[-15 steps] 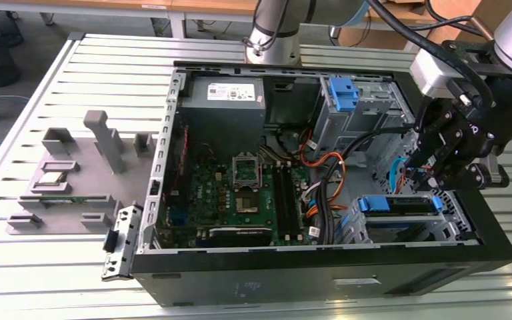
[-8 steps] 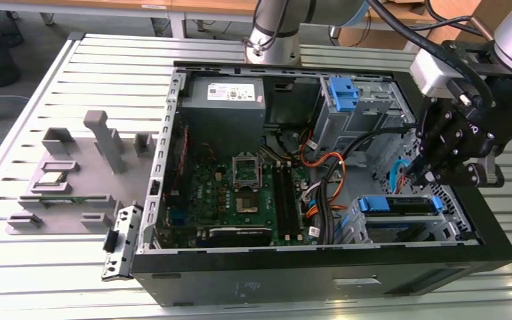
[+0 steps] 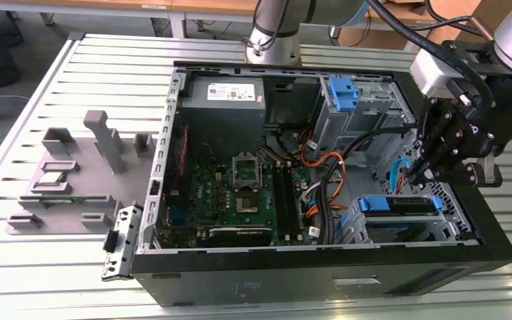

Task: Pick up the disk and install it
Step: 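Insert the first disk wire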

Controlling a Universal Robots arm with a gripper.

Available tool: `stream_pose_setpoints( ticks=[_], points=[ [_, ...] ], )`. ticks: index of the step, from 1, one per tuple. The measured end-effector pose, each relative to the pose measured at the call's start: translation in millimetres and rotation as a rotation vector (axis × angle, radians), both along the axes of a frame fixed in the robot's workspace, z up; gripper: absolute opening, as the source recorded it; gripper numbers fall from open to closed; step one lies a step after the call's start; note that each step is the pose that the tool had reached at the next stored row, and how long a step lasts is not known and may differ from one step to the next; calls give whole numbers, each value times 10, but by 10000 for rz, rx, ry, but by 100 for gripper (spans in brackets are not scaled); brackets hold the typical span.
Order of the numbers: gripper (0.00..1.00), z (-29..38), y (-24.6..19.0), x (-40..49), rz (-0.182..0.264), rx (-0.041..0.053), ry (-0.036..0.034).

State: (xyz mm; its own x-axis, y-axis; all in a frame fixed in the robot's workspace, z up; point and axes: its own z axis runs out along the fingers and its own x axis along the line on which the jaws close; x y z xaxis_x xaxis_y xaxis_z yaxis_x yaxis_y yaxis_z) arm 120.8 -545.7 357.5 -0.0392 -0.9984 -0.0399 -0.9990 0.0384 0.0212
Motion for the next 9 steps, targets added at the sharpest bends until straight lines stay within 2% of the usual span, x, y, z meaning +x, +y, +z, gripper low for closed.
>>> stream_pose_setpoints(
  ticks=[9],
  points=[
    [17, 0, 0, 0, 0, -7, 0]
  ],
)
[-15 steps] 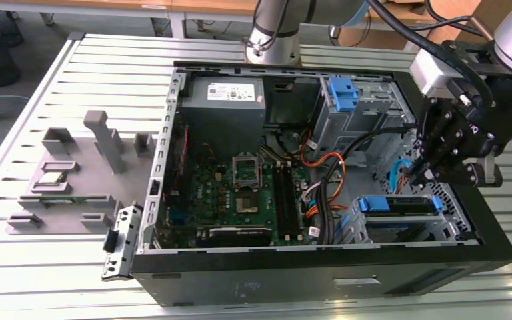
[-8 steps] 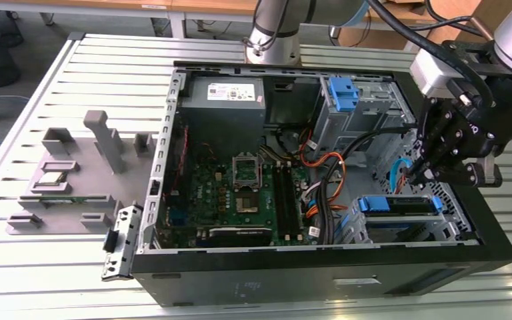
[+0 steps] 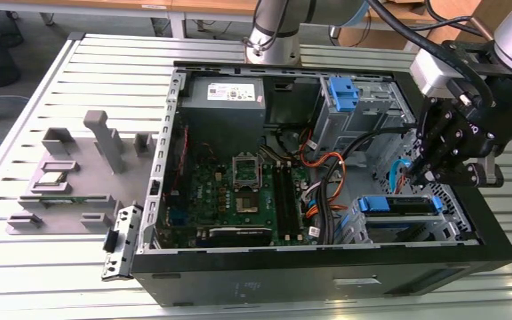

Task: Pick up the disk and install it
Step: 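Insert the first disk wire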

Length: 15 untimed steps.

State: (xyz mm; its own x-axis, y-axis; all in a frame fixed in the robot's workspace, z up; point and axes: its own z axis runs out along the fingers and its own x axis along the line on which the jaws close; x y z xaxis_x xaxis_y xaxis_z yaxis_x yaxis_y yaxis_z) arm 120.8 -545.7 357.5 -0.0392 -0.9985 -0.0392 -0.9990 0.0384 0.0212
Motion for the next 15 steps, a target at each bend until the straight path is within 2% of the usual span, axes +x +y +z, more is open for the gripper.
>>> stream_pose_setpoints(
  ticks=[1, 9, 15],
  points=[
    [24, 0, 0, 0, 1, 0, 0],
    [24, -9, 0, 60, -94, 0, 20],
    [24, -28, 0, 65, -96, -2, 21]
  ],
)
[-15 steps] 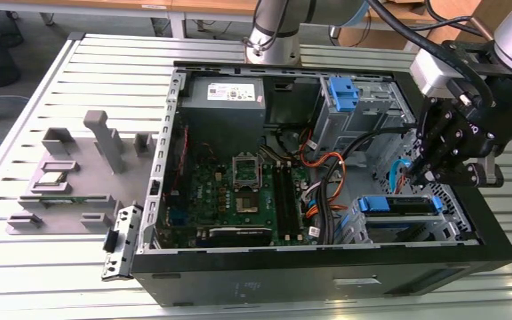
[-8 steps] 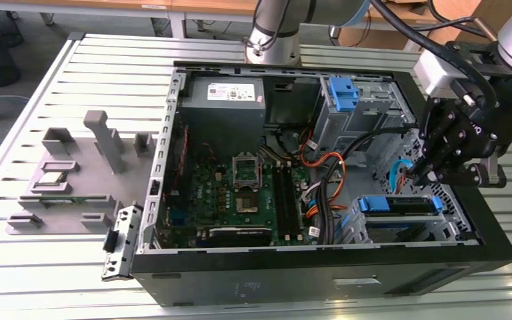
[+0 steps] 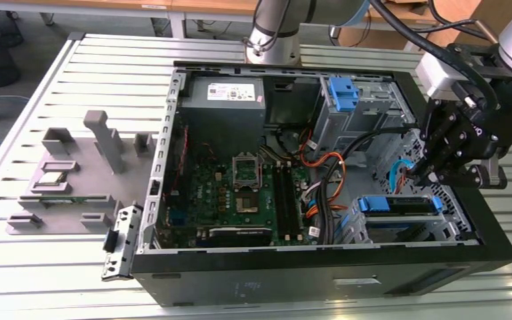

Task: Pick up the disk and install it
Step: 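Insert the first disk wire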

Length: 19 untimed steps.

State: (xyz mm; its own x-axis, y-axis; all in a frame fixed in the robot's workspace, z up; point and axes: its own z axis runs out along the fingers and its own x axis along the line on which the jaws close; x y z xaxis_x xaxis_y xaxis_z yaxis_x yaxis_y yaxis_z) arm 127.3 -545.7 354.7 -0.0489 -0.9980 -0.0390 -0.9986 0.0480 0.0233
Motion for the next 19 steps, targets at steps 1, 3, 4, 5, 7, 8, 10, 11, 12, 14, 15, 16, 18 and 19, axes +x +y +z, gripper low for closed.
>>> stream_pose_setpoints(
  ticks=[1, 3, 4, 5, 7, 8, 10, 11, 12, 14, 15, 16, 18, 19],
  points=[
    [24, 0, 0, 0, 0, -4, 0],
    [24, -1, 0, 0, 0, -6, 0],
    [24, -1, 0, 0, 0, -8, 0],
    [24, -1, 0, 0, 0, -11, 0],
    [24, -2, 0, 0, 0, -15, 0],
    [24, -1, 0, 0, 0, -17, 0],
    [22, -1, 0, 0, 0, -22, 0],
    [22, -1, 0, 0, 0, -24, 0],
    [16, -2, 0, 0, 0, -26, 0],
    [16, -1, 0, 0, 0, -32, 0],
    [16, -1, 0, 0, 0, -34, 0],
    [16, -1, 0, 0, 0, -36, 0],
    [16, -1, 0, 0, 0, -40, 0],
    [16, -1, 0, 0, 0, -42, 0]
  ],
)
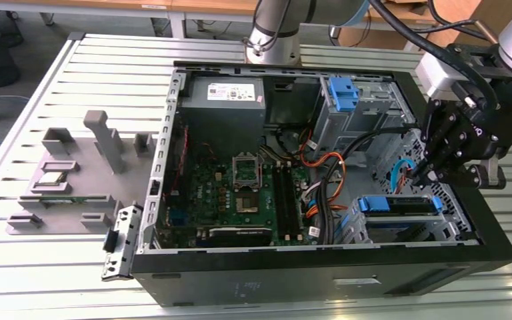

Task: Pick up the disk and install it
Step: 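Insert the first disk wire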

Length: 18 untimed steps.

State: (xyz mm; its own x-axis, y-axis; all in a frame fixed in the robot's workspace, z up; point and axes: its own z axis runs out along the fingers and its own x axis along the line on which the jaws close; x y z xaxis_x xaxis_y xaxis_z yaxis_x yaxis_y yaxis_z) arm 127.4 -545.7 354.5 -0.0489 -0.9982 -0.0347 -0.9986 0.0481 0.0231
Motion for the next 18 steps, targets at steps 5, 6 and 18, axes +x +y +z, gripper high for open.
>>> stream_pose_setpoints(
  ticks=[5, 6, 18],
  points=[
    [16, -10, -3, -14, 6, -6, -50],
    [16, -15, -5, -25, 9, -5, -89],
    [16, -37, -15, -139, 92, -341, -739]
  ],
)
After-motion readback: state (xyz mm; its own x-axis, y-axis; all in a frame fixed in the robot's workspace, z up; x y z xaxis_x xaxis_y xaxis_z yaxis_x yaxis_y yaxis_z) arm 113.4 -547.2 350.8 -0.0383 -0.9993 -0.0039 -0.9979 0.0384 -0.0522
